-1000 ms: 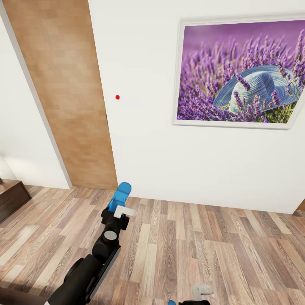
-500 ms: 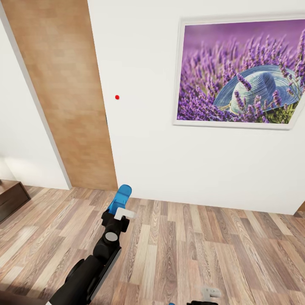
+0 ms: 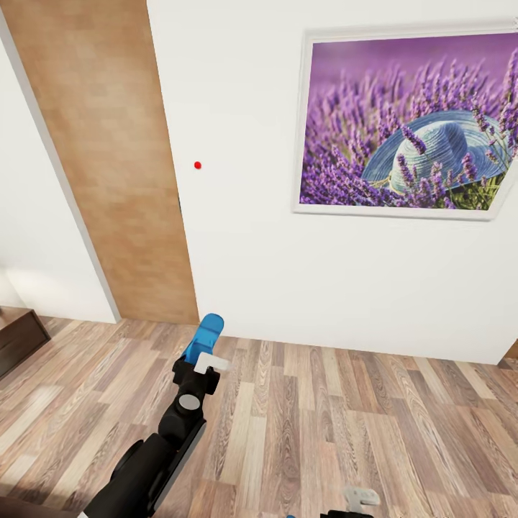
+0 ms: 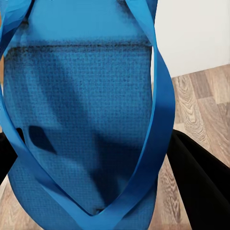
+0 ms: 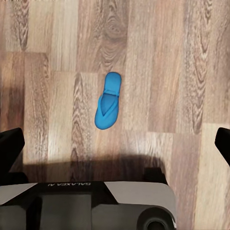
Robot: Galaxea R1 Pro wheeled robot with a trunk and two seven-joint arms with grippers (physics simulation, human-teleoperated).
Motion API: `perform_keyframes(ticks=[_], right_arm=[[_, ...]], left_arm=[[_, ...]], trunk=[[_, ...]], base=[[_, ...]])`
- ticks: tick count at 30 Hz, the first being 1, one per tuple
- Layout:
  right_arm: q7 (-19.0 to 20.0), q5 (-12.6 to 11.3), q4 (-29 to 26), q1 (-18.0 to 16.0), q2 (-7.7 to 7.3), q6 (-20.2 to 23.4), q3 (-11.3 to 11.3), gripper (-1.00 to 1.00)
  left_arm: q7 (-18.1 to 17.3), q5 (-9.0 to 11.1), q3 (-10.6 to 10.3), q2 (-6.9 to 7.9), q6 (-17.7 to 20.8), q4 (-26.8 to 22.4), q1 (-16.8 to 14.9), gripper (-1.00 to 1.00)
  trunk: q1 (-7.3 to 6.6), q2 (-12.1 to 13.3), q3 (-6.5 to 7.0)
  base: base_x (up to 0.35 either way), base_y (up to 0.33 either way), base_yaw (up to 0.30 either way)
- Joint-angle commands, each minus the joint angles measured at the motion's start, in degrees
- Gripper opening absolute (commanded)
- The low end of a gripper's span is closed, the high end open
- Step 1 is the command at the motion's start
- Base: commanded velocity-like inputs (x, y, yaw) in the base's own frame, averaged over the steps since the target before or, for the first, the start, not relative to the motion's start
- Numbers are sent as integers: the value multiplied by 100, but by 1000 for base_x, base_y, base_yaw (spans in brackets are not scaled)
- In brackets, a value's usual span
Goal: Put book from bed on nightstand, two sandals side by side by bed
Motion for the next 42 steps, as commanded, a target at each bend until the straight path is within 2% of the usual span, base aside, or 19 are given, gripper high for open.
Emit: perform_keyframes(ticks=[1,8,36,42], right_arm=[[25,-1,-12,-2,3,34,-47,100],[25,-1,-12,-2,-2,27,-49,100],[26,7,-14,-2,4,13,-46,100],[26,3,-13,-2,-3,12,-49,100]], left_arm=[[17,-24,-10,2,41,-6,-6,-100],[14,-23,-10,2,42,-6,-6,-100],[14,-24,-10,2,33,-6,-6,-100],[14,-24,-10,2,40,-6,-6,-100]], trunk=[[4,-13,-13],[4,-13,-13],[4,-13,-13],[4,-13,-13]], base=[[1,0,-143],[0,0,-126],[22,19,-8],[40,1,-138]])
